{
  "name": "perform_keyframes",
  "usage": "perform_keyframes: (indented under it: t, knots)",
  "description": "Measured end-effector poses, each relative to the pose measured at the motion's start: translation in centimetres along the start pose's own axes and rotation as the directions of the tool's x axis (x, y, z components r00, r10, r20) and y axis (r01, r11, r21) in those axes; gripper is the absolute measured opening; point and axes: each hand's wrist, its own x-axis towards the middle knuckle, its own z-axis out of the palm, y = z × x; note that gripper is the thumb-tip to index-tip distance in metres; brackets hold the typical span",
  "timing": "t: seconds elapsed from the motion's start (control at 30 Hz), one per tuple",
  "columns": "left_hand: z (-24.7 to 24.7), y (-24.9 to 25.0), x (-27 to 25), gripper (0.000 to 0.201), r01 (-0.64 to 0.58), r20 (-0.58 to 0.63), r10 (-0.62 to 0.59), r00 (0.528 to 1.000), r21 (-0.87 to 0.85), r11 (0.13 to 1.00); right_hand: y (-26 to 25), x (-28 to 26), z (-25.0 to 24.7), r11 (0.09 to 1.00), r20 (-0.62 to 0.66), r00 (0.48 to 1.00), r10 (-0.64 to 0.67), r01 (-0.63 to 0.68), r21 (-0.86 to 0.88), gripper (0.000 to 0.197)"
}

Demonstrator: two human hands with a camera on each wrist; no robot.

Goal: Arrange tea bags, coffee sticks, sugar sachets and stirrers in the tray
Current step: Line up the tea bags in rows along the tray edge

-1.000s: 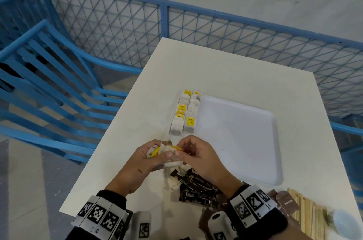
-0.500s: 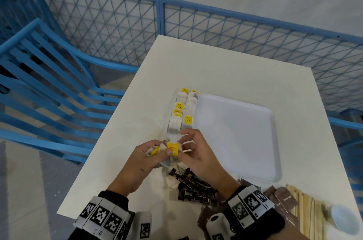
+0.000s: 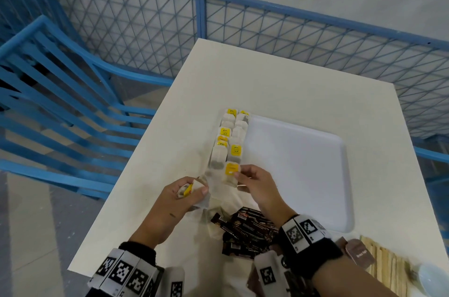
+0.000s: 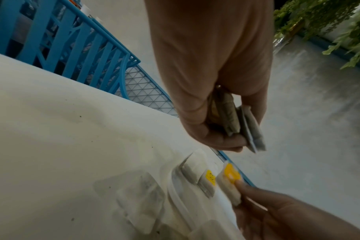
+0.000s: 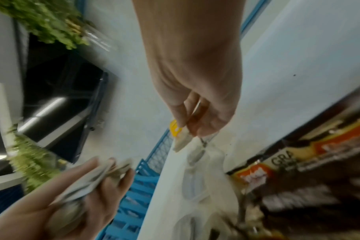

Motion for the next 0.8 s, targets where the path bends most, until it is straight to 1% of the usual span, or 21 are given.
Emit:
perform_keyframes:
  t: [0.1, 0.17, 0.3, 0.47, 0.53, 0.6, 0.67, 0.73, 0.8]
  knots:
    - [-0.4, 0.1, 0.3, 0.01, 0.008, 0.021, -0.008, 1.0, -0.019, 1.0, -0.3, 2.1, -0.3, 1.0, -0.129, 0.991, 0.031, -0.031, 0.006, 0.018]
    - [-0.6, 0.1, 0.4, 0.014, 0.014, 0.047, -0.012, 0.999, -0.034, 0.999, -0.3, 3.3, -0.4, 0.999, -0.183, 0.983, 0.032, -0.034, -0.007, 0.025]
    - [-1.0, -0.1, 0.7, 0.025, 0.018, 0.063, -0.015, 0.998, -0.053, 0.998, 0.1, 4.9, -0.2, 0.999, -0.21, 0.978, 0.014, -0.024, -0.041, 0.027]
    - [-1.6, -0.1, 0.9, 0.041, 0.024, 0.064, -0.022, 0.998, -0.035, 0.999, 0.7, 5.6, -0.2, 0.99, -0.239, 0.971, -0.023, -0.012, -0.144, 0.032]
    - [-1.5, 0.1, 1.0, 0.033, 0.02, 0.065, -0.017, 0.998, -0.04, 0.999, 0.8, 5.5, -0.1, 0.979, -0.231, 0.971, -0.058, 0.009, -0.206, 0.035]
    - [-1.2, 0.3, 1.1, 0.018, 0.008, 0.046, -0.006, 0.999, -0.045, 0.999, 0.7, 5.3, 0.1, 0.964, -0.217, 0.971, -0.097, 0.037, -0.265, 0.037]
    - [-0.9, 0.5, 1.1, 0.012, -0.003, 0.027, 0.004, 1.0, -0.037, 0.999, 0.5, 4.9, 0.2, 0.944, -0.216, 0.967, -0.135, 0.059, -0.325, 0.038]
    - [-0.7, 0.7, 1.1, 0.009, -0.015, 0.015, 0.015, 1.0, -0.039, 0.999, 0.1, 4.3, 0.3, 0.923, -0.207, 0.962, -0.18, 0.093, -0.373, 0.033]
    - [-0.5, 0.8, 1.0, 0.007, -0.027, -0.003, 0.027, 1.0, -0.057, 0.998, -0.6, 3.4, 0.7, 0.915, -0.153, 0.966, -0.207, 0.136, -0.38, 0.02]
